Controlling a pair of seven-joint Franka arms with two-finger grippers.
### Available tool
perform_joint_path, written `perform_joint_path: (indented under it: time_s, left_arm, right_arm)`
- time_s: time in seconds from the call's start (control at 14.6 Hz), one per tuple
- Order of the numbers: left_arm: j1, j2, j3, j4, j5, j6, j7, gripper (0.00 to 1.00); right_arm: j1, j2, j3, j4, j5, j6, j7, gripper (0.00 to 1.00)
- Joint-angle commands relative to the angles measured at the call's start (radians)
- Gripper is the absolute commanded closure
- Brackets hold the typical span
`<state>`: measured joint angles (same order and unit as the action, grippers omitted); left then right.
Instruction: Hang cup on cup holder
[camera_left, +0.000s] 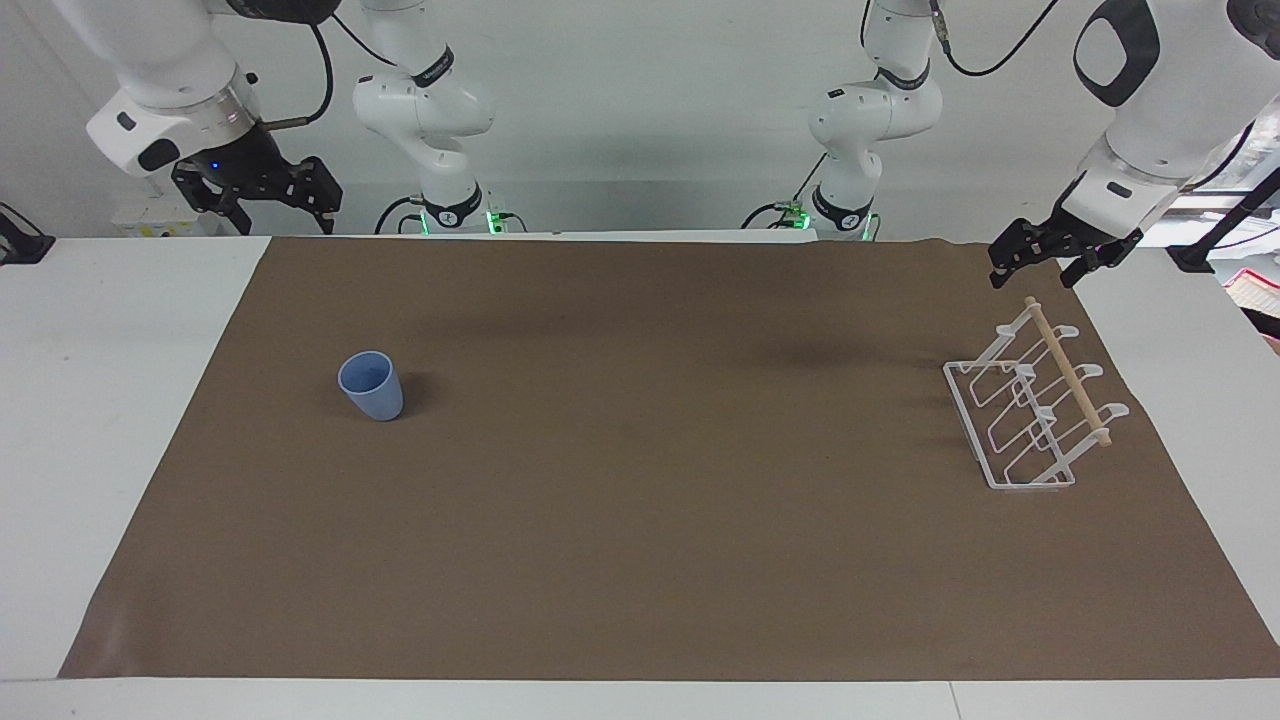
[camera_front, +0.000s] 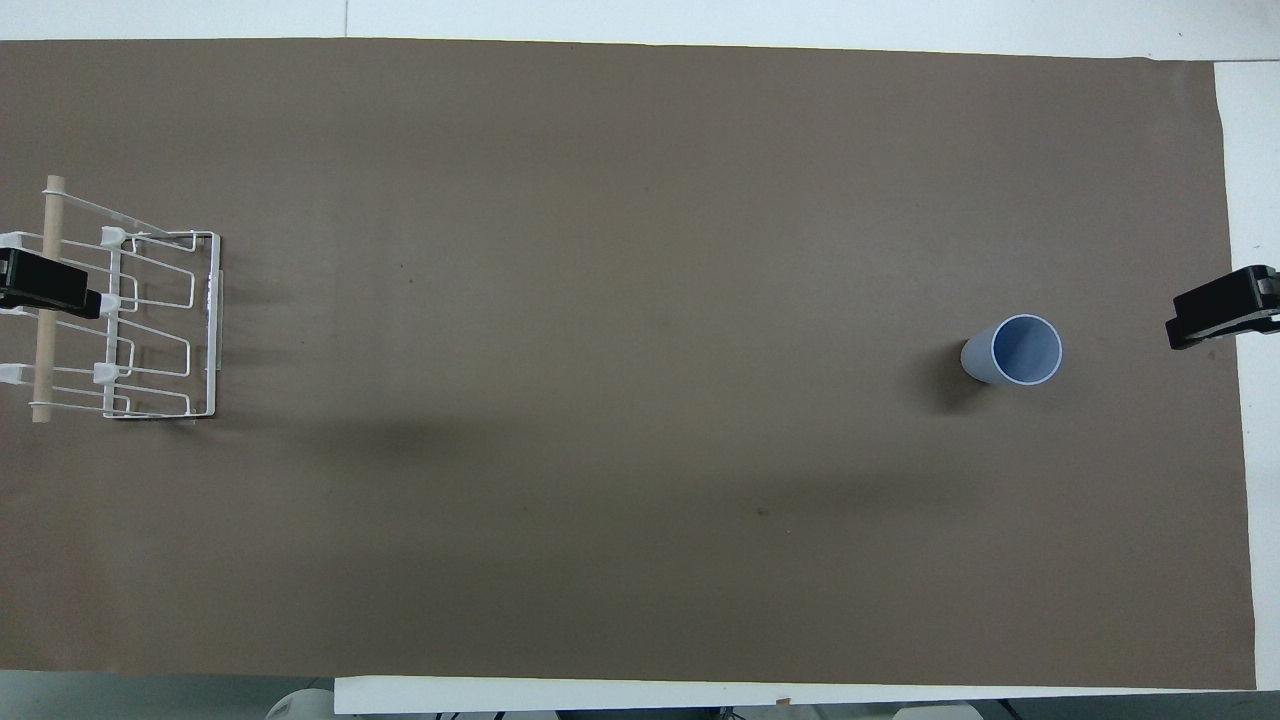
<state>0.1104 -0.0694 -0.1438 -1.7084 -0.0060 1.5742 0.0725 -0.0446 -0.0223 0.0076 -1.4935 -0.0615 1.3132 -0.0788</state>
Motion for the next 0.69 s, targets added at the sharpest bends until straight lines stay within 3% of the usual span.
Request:
perform_joint_path:
  time_s: [0.0, 0.41, 0.62]
  left_arm:
    - [0.015, -0.012, -0.013, -0.014, 0.008, 0.004, 0.015, 0.00]
    - [0.015, -0.012, -0.013, -0.014, 0.008, 0.004, 0.015, 0.00]
    - [0.015, -0.012, -0.013, -0.014, 0.008, 0.003, 0.015, 0.00]
  right_arm:
    - [-0.012, -0.021, 0.003, -0.027, 0.014, 0.018, 0.011, 0.00]
    - [-0.012, -0.050, 0.003, -0.097, 0.014, 0.030, -0.068, 0.00]
    - [-0.052, -0.122, -0.001, -0.382, 0.019, 0.366, -0.149, 0.00]
